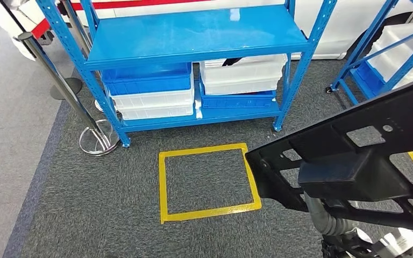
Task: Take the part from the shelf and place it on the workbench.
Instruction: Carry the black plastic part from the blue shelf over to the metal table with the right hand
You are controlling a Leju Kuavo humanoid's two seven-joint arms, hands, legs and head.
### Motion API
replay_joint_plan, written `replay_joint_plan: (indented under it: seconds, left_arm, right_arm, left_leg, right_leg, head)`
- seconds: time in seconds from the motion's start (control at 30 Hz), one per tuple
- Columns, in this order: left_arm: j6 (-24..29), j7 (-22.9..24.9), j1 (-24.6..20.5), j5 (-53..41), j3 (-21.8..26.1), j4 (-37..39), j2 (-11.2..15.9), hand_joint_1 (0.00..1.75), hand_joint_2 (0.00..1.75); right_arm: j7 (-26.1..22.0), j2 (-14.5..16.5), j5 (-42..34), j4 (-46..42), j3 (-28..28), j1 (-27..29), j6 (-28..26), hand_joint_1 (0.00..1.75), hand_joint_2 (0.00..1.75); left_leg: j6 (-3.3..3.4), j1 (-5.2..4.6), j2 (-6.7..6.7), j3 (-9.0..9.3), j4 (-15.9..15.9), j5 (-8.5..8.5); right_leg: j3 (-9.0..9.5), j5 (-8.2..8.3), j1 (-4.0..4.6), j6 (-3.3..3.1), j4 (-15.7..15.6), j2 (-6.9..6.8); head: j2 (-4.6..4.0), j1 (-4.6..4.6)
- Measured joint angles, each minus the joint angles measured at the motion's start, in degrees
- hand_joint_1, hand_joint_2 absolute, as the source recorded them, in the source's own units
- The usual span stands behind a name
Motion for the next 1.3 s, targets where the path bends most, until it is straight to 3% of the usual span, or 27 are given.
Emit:
replay_joint_plan:
  seconds: [0.07, 0.1, 0.13, 0.2, 0.27, 0.33, 0.4, 0.43, 0.47, 0.53, 0.57, 0.6, 0.63, 0.67, 0.73, 0.8, 0.83, 0.9, 0.93, 1.0, 1.07, 1.1, 1.13, 1.17, 1.23, 1.3]
  left_arm:
    - [0.0, 0.0, 0.0, 0.0, 0.0, 0.0, 0.0, 0.0, 1.75]
    - [0.0, 0.0, 0.0, 0.0, 0.0, 0.0, 0.0, 0.0, 1.75]
    - [0.0, 0.0, 0.0, 0.0, 0.0, 0.0, 0.0, 0.0, 1.75]
    - [0.0, 0.0, -0.1, 0.0, 0.0, 0.0, 0.0, 0.0, 1.75]
    - [0.0, 0.0, -0.2, 0.0, 0.0, 0.0, 0.0, 0.0, 1.75]
    - [0.0, 0.0, -0.2, 0.0, 0.0, 0.0, 0.0, 0.0, 1.75]
    - [0.0, -0.1, -0.1, -0.1, -0.1, 0.0, 0.0, 0.0, 1.75]
    - [0.0, -0.1, -0.1, -0.1, -0.1, 0.0, 0.0, 0.0, 1.75]
    - [0.0, -0.1, -0.1, -0.1, -0.1, 0.0, 0.0, 0.0, 1.75]
    - [0.0, -0.2, -0.2, -0.1, -0.1, 0.0, 0.0, 0.0, 1.75]
    - [0.0, -0.2, -0.2, -0.1, -0.1, 0.0, 0.0, 0.0, 1.75]
    - [0.0, -0.2, -0.2, -0.1, -0.1, 0.0, 0.0, 0.0, 1.75]
    - [0.0, -0.2, -0.2, -0.1, -0.1, 0.0, 0.0, 0.0, 1.75]
    - [0.0, -0.2, -0.2, -0.1, -0.1, 0.0, 0.0, 0.0, 1.75]
    - [0.0, -0.1, -0.2, -0.1, -0.1, 0.0, 0.0, 0.0, 1.75]
    - [0.0, -0.1, -0.2, -0.1, -0.1, 0.0, -0.1, 0.0, 1.75]
    - [0.0, -0.1, -0.2, -0.1, -0.2, 0.0, -0.1, 0.0, 1.75]
    - [0.0, -0.1, -0.2, -0.1, -0.2, 0.0, -0.1, 0.0, 1.75]
    - [0.0, -0.1, -0.1, -0.1, -0.2, 0.0, -0.1, 0.0, 1.75]
    - [0.0, -0.2, 0.0, -0.2, -0.2, 0.0, 0.0, 0.0, 1.75]
    - [0.1, -0.3, 0.0, -0.3, -0.2, 0.0, 0.0, 0.0, 1.75]
    - [0.2, -0.4, 0.0, -0.4, -0.2, 0.0, 0.0, 0.0, 1.75]
    - [0.3, -0.5, 0.0, -0.5, -0.2, 0.0, 0.0, 0.0, 1.75]
    - [0.4, -0.5, 0.0, -0.5, -0.3, 0.0, 0.0, 0.0, 1.75]
    - [0.5, -0.6, -0.1, -0.7, -0.3, 0.0, 0.0, 0.0, 1.75]
    - [0.6, -0.7, -0.2, -0.7, -0.5, 0.0, 0.0, 0.0, 1.75]
  right_arm:
    - [0.0, 0.1, 0.0, 0.0, 0.0, 0.1, 0.1, 1.75, 1.75]
    - [0.0, 0.2, 0.0, 0.0, 0.0, 0.2, 0.1, 1.75, 1.75]
    - [0.0, 0.2, 0.0, 0.0, 0.0, 0.3, 0.2, 1.75, 1.75]
    - [0.0, 0.3, 0.0, 0.0, 0.0, 0.5, 0.2, 1.75, 1.75]
    - [0.0, 0.3, 0.0, 0.0, 0.0, 0.6, 0.3, 1.75, 1.75]
    - [0.0, 0.3, 0.1, -0.1, -0.1, 0.8, 0.3, 1.75, 1.75]
    - [0.0, 0.4, 0.1, -0.1, -0.1, 0.9, 0.4, 1.75, 1.75]
    - [0.0, 0.4, 0.1, -0.1, -0.1, 0.9, 0.4, 1.75, 1.75]
    - [0.0, 0.4, 0.1, -0.1, -0.2, 1.0, 0.4, 1.75, 1.75]
    - [0.0, 0.4, 0.1, -0.1, -0.2, 1.2, 0.5, 1.75, 1.75]
    - [0.0, 0.4, 0.2, -0.1, -0.3, 1.3, 0.5, 1.75, 1.75]
    - [0.0, 0.4, 0.2, 0.0, -0.3, 1.4, 0.5, 1.75, 1.75]
    - [0.0, 0.4, 0.2, 0.0, -0.3, 1.5, 0.5, 1.75, 1.75]
    - [0.0, 0.4, 0.2, 0.0, -0.3, 1.5, 0.5, 1.75, 1.75]
    - [0.0, 0.4, 0.3, 0.0, -0.3, 1.6, 0.4, 1.75, 1.75]
    - [-0.3, 0.4, 0.7, -0.1, -0.4, 1.7, 0.3, 1.75, 1.75]
    - [-0.6, 0.5, 0.9, -0.1, -0.5, 1.7, 0.1, 1.75, 1.75]
    - [-1.0, 0.6, 1.4, -0.2, -0.7, 1.9, -0.3, 1.75, 1.75]
    - [-1.1, 0.6, 1.6, -0.3, -0.8, 1.9, -0.3, 1.75, 1.75]
    - [-1.2, 0.9, 2.2, -0.3, -0.8, 2.0, -0.7, 1.75, 1.75]
    - [-1.4, 1.2, 3.3, -0.4, -0.9, 2.3, -1.4, 1.75, 1.75]
    - [-1.4, 1.4, 3.8, -0.4, -1.0, 2.4, -1.9, 1.75, 1.75]
    - [-1.5, 1.5, 4.2, -0.4, -1.1, 2.7, -2.3, 1.75, 1.75]
    - [-1.5, 1.7, 4.6, -0.4, -1.1, 2.9, -2.8, 1.75, 1.75]
    - [-1.6, 2.0, 5.6, -0.5, -1.4, 3.2, -3.8, 1.75, 1.75]
    - [-2.0, 2.2, 6.6, -0.7, -1.7, 3.4, -4.9, 1.75, 1.75]
  left_leg:
    - [-0.37, 0.23, -0.01, -1.43, 6.7, -3.8]
    - [-0.52, 0.32, 0.0, -1.27, 8.4, -3.97]
    - [-0.62, 0.41, 0.0, -0.25, 8.1, -3.01]
    - [-0.61, 0.53, -0.01, 4.26, 2.2, -0.19]
    - [-0.31, 0.37, -0.12, 8.61, -4.8, 0.5]
    - [0.15, 0.07, -0.26, 9.7, -7.2, 0.18]
    - [1.0, 0.16, -0.16, 9.12, -7.5, 0.97]
    - [1.58, 0.27, -0.03, 8.78, -7.7, 1.48]
    - [2.14, 0.37, 0.12, 8.34, -7.9, 2.03]
    - [2.8, 0.26, 0.29, 7.2, -7.8, 2.96]
    - [2.88, 0.17, 0.32, 6.53, -7.7, 3.42]
    - [2.86, 0.09, 0.34, 5.84, -7.6, 3.86]
    - [2.78, 0.04, 0.35, 5.13, -7.4, 4.26]
    - [2.67, 0.02, 0.33, 4.44, -7.1, 4.61]
    - [2.29, -0.04, 0.27, 3.24, -6.5, 5.15]
    - [1.71, -0.14, 0.23, 2.57, -6.2, 5.77]
    - [1.37, -0.16, 0.23, 2.37, -6.2, 6.18]
    - [0.68, -0.11, 0.16, 2.08, -6.2, 6.7]
    - [0.4, -0.06, 0.09, 1.65, -5.6, 5.95]
    - [0.04, 0.02, -0.04, 0.13, -1.7, 1.83]
    - [-0.25, 0.1, -0.07, -1.84, 5.5, -2.88]
    - [-0.39, 0.13, -0.06, -2.34, 8.6, -3.73]
    - [-0.47, 0.14, -0.06, -2.12, 10.1, -3.29]
    - [-0.46, 0.14, -0.06, -0.96, 9.6, -1.83]
    - [-0.15, 0.13, -0.07, 4.0, 2.9, 0.99]
    - [0.34, -0.05, -0.12, 8.97, -4.9, 0.88]
  right_leg:
    - [-1.22, 0.77, 0.1, -0.16, 0.3, -0.1]
    - [-1.88, 1.14, 0.12, -0.1, 0.5, -0.13]
    - [-2.56, 1.46, 0.1, 0.0, 0.8, -0.13]
    - [-3.89, 1.99, 0.01, 0.33, 1.5, -0.1]
    - [-4.9, 2.57, 0.06, 0.94, 2.1, -0.1]
    - [-5.36, 3.36, 0.09, 1.68, 2.2, -0.14]
    - [-5.64, 3.55, 0.06, 2.36, 2.2, -0.01]
    - [-6.02, 2.49, 0.02, 2.6, 3.0, 0.13]
    - [-6.72, 0.5, 0.0, 2.8, 4.9, 0.28]
    - [-8.72, -4.85, -0.12, 3.04, 11.6, 0.42]
    - [-9.49, -6.59, -0.16, 3.15, 15.0, 0.43]
    - [-9.66, -7.08, -0.2, 3.23, 17.2, 0.43]
    - [-8.94, -6.31, -0.24, 3.24, 17.6, 0.43]
    - [-7.27, -4.73, -0.27, 3.17, 16.0, 0.43]
    - [-1.94, -2.4, -0.26, 2.8, 8.8, 0.48]
    - [1.82, -2.66, 0.01, 2.31, 2.7, 0.59]
    - [2.31, -3.1, 0.21, 2.06, 1.4, 0.65]
    - [1.83, -2.47, 0.28, 1.32, 0.9, 0.56]
    - [1.41, -1.99, 0.2, 0.79, 0.8, 0.46]
    - [0.32, -0.93, 0.0, -0.17, 0.5, 0.25]
    - [-1.0, 0.01, 0.13, -0.54, 0.6, 0.18]
    - [-1.65, 0.48, 0.19, -0.53, 0.6, 0.16]
    - [-2.29, 0.95, 0.22, -0.47, 0.7, 0.15]
    - [-2.88, 1.37, 0.24, -0.36, 0.8, 0.14]
    - [-3.85, 2.03, 0.23, -0.06, 1.2, 0.15]
    - [-4.46, 2.55, 0.35, 0.49, 1.6, 0.14]
  head:
    - [-0.01, -0.09]
    - [-0.01, -0.1]
    - [-0.01, -0.1]
    - [0.0, -0.13]
    - [0.0, -0.1]
    - [0.0, -0.08]
    - [0.0, -0.06]
    - [-0.01, 0.05]
    - [-0.01, 0.16]
    - [-0.01, 0.38]
    - [-0.01, 0.4]
    - [-0.01, 0.4]
    - [-0.01, 0.41]
    - [-0.01, 0.41]
    - [0.0, 0.41]
    - [0.0, 0.38]
    - [0.0, 0.36]
    - [0.0, 0.39]
    - [0.0, 0.39]
    - [0.0, 0.22]
    - [0.0, 0.03]
    - [0.0, 0.03]
    - [0.0, 0.02]
    - [0.0, 0.01]
    - [0.0, 0.0]
    - [0.0, 0.03]
